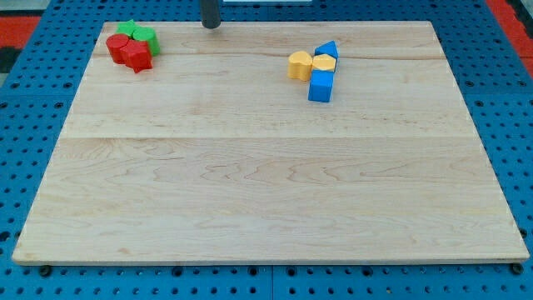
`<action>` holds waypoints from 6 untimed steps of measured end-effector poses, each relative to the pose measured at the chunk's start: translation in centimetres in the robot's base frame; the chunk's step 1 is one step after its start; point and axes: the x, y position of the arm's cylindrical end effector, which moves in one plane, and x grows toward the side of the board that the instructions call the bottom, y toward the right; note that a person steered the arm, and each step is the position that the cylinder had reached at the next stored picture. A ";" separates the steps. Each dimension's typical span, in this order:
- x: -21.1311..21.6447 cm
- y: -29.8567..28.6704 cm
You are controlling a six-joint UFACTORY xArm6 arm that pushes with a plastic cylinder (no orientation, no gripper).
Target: Move the green blocks into the red blocks
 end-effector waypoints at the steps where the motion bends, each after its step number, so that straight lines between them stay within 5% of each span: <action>1: -0.1 -2.6; 2: 0.4 -10.6; 6: 2.7 -15.5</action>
